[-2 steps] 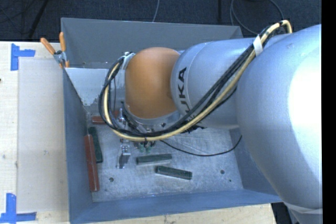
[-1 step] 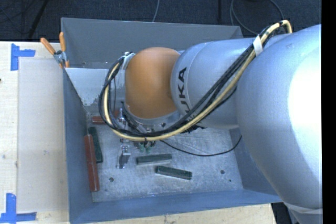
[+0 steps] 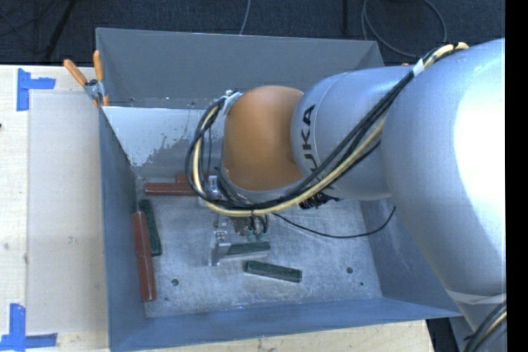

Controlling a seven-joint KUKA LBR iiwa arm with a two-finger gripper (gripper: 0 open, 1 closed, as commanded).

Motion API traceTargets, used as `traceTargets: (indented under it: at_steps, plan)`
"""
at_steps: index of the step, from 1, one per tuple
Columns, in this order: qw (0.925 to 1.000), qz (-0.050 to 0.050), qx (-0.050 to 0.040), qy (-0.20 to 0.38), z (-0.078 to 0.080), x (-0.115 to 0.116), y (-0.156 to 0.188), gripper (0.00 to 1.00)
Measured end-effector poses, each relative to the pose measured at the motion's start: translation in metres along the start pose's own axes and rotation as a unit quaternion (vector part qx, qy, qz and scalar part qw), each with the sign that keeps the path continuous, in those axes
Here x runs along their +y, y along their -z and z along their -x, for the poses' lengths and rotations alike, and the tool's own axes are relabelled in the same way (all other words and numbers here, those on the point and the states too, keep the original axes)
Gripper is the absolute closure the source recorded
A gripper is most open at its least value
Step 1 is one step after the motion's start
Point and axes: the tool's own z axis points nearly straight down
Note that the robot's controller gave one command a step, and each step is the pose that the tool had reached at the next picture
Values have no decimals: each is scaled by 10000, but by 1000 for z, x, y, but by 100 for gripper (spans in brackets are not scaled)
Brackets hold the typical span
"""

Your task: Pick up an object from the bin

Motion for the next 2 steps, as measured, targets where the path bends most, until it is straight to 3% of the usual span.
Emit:
traceTargets:
  at_steps: [1,2]
  plan:
    - [9977,-18,24,675,4,-32,-26,0]
    - [9986,19,-58,516,8,-64,-26,100]
